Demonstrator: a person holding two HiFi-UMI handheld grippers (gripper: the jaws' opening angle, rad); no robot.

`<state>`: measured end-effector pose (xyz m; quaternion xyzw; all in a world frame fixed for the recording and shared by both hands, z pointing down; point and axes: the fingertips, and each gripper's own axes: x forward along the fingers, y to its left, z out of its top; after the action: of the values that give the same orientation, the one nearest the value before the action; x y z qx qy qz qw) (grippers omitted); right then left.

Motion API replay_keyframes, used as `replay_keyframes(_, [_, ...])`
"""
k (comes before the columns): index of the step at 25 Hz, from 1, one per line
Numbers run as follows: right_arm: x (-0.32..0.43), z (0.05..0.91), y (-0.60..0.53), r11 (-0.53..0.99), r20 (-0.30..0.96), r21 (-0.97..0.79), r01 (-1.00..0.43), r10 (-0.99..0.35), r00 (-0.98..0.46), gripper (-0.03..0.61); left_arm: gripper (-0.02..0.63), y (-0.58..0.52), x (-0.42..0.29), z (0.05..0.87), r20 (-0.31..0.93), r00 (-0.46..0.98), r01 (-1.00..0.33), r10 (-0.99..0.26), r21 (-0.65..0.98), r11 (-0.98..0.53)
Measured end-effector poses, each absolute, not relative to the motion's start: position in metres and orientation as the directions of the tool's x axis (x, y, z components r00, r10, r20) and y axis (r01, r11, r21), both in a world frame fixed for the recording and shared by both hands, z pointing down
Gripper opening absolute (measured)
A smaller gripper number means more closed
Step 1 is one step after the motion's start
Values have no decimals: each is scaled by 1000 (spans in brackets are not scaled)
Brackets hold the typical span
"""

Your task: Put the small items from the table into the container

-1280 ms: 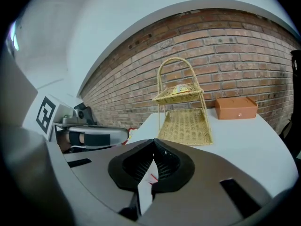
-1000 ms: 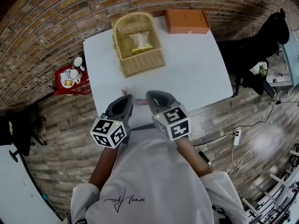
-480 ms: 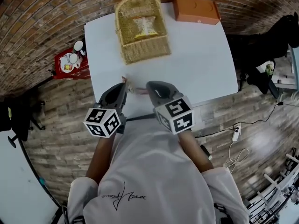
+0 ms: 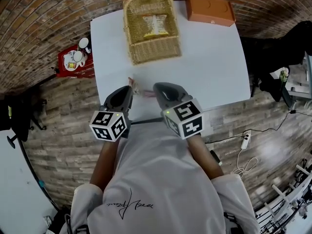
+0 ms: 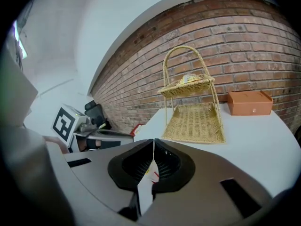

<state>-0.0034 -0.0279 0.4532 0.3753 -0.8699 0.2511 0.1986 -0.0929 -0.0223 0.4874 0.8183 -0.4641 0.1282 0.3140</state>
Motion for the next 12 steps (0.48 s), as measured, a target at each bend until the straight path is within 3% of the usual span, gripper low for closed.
replay_keyframes(10, [-5,455,-27,595,552,-284,-752,-540,-636,23,11,-18,-95,511,542,520,-851,-661,394,-347])
replay_keyframes(12, [-4,455,-27,594,558,-282,-754,-537,-632,23,39,-17,-94,517,553,524,-849,-648,397,-347])
